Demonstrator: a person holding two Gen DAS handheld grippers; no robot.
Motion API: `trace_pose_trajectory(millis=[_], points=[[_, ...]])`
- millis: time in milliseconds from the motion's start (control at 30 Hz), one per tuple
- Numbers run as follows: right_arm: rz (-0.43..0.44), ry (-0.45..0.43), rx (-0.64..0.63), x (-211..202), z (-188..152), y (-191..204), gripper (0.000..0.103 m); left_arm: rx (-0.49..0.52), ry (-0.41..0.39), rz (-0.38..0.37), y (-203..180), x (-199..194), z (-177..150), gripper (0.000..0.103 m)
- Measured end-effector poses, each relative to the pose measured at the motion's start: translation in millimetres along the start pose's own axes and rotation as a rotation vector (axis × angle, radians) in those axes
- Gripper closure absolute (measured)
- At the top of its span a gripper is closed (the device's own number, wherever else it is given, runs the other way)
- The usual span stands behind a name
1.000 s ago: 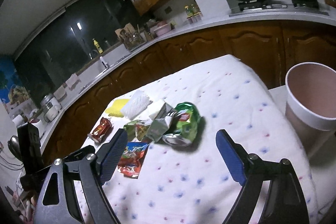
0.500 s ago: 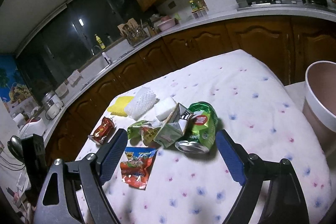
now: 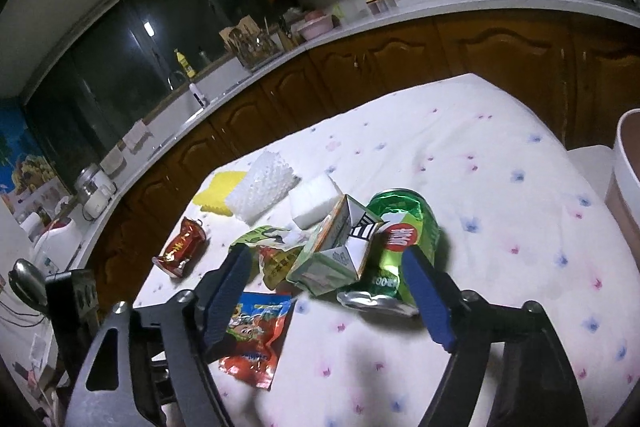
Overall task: Collect trash
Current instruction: 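Grasp the orange snack packet with the left tool while the right tool grasps the green juice carton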
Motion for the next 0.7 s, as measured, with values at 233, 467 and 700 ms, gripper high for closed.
trace_pose_trajectory(millis=[233,467,700], points=[[-0.021,0.058,0.003,23,4,0,0.051,0.027,-0.01,-0.04,-2,4,1,0.1],[-0.019,0.063,-0.001,29,2,-1,0.065,0.016,-0.068,-0.039,6,-15,7,0.102],[0.022,0.053,-0.007,10,-11,0,0.066,-0.026,-0.097,-0.019,19,-25,8,0.102]])
Point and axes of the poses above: each gripper's, at about its wrist camera, not at the fingertips, and x roughly the way its jaws point, y to its left, z to its top, the point moved 1 cm from there along x, roughly the way its jaws point, and after that the axes turned 15 degrees about x, right-handed, at the moved point
